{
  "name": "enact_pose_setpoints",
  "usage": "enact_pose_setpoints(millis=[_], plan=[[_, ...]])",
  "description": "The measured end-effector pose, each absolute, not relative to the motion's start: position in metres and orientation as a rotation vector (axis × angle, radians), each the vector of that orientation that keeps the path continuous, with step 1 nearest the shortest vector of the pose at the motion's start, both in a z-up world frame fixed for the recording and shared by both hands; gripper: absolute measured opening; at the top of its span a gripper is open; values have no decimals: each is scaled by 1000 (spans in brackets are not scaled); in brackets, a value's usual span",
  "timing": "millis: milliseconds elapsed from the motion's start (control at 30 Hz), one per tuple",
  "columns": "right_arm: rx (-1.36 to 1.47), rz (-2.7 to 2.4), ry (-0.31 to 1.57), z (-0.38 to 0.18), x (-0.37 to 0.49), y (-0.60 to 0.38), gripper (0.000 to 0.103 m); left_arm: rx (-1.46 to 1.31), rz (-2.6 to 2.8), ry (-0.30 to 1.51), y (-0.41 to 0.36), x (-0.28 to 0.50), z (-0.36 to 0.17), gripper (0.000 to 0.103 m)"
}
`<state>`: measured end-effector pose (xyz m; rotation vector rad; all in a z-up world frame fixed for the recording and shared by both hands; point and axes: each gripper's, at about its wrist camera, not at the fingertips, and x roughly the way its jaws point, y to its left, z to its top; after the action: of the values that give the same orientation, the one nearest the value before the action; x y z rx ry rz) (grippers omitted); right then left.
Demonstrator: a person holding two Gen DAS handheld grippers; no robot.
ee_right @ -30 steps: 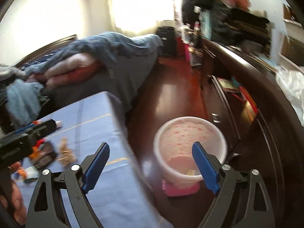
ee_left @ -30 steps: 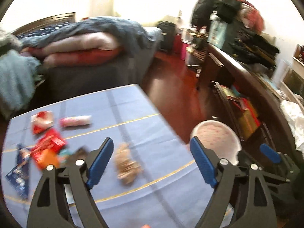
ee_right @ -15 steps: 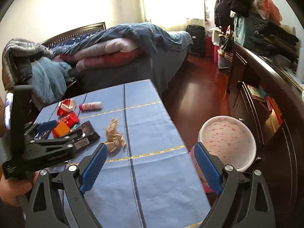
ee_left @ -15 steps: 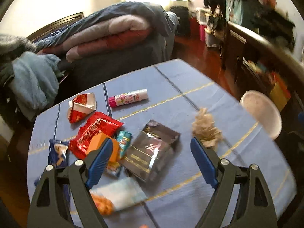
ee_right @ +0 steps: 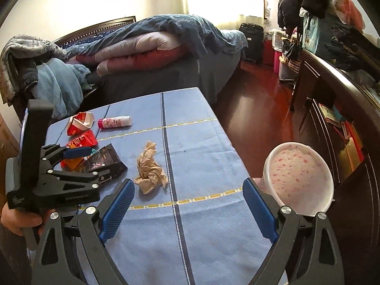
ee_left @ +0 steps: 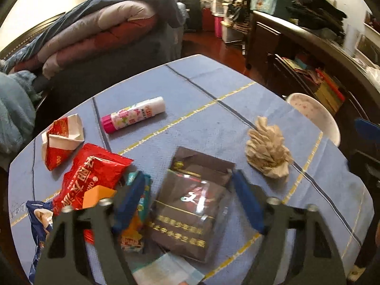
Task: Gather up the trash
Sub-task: 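Grasp the dark cigarette pack with the left tool while the right tool grasps the crumpled tan paper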
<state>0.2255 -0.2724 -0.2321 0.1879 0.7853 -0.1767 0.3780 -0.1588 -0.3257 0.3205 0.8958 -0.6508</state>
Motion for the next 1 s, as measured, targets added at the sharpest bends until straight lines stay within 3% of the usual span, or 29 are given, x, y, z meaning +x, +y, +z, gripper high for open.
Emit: enact_pose_setpoints(millis=[167,333,367,433,567,600,633,700,767,1000], plan=[[187,-169,790,-235,233,-266,92,291,-661,875,-154,370,-325,53],[188,-170,790,-236,236,-264,92,136,-670,863,-130,371,-313,49],[187,-169,791,-236,236,-264,92,110,-675,855,-125,369,-309,42],[186,-167,795,-237,238,-263,92,64,-688,855,-117,369,-304,6],[196,-159,801,-240,241,-261,92,44,-663,849,-105,366,-299,8],[198,-159,801,-240,242,-261,92,62,-650,849,-106,364,-300,8],[201,-159,800,-240,241,-262,92,75,-644,855,-108,364,-301,16],[204,-159,799,-240,241,-262,92,92,-648,870,-113,363,-305,37],[207,-165,793,-238,240,-264,92,117,-625,881,-117,364,-309,70],[214,-176,780,-234,235,-271,92,124,-620,914,-135,362,-316,80]])
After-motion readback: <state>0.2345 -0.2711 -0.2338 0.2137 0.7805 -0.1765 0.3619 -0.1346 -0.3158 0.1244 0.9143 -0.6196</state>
